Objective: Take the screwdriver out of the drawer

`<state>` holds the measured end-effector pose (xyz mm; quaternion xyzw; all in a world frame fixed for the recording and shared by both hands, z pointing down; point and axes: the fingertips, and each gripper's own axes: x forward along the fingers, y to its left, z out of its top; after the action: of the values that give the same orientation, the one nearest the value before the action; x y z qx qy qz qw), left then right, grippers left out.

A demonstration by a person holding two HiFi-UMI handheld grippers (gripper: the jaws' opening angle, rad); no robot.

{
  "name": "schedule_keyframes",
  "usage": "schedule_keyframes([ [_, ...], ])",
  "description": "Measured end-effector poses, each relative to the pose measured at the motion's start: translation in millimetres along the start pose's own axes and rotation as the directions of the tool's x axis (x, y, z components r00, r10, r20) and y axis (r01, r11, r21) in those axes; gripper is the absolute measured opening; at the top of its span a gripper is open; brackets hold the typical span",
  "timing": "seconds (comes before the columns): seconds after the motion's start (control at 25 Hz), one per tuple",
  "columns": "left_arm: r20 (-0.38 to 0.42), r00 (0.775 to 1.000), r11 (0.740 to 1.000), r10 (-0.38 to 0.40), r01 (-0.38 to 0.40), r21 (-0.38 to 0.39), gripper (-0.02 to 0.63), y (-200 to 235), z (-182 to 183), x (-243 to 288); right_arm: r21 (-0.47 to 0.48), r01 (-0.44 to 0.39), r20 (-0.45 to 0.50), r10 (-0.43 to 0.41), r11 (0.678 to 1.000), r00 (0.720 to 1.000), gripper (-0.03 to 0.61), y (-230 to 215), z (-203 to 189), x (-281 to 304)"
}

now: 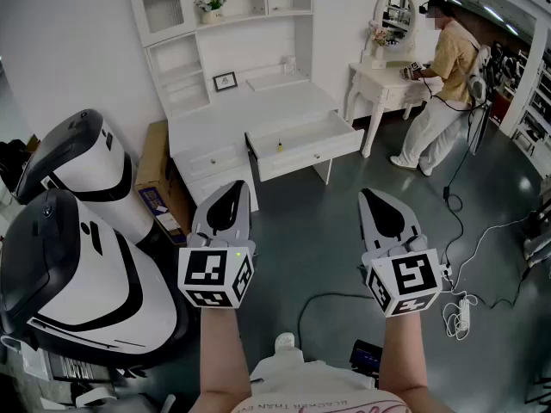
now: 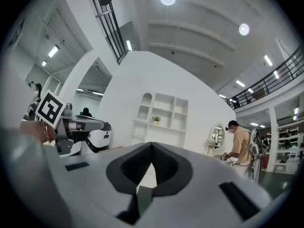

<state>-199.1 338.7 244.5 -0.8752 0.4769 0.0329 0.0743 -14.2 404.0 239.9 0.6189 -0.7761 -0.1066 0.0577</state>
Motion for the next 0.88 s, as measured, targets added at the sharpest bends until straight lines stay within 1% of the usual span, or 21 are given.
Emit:
schedule_keyframes([
  [0.32,0.007,1.000,1.000,0.000,0.000,-0.018,0.009,28,-11,37,-0.026,0.026,-0.018,-0.027,0.999,0.999,0.006,-7,-5,38],
  [0.52,0.020,1.000,1.000,-0.013,0.013,-0.010,0.009,46,-14,60,-0.023,0.061,-0.014,-0.061,0.998,0.998,0.006,-14,-4,63],
  [0.68,0.026,0.999,1.000,-0.018,0.019,-0.024,0.009,65,-16,71,-0.002,0.080,0.003,-0.080,0.997,0.997,0.006,-10,0,84],
  [0.88,0.031,0.999,0.999,-0.027,0.028,-0.034,0.009,76,-22,80,-0.017,0.079,-0.008,-0.079,0.997,0.997,0.006,-1,-5,102],
])
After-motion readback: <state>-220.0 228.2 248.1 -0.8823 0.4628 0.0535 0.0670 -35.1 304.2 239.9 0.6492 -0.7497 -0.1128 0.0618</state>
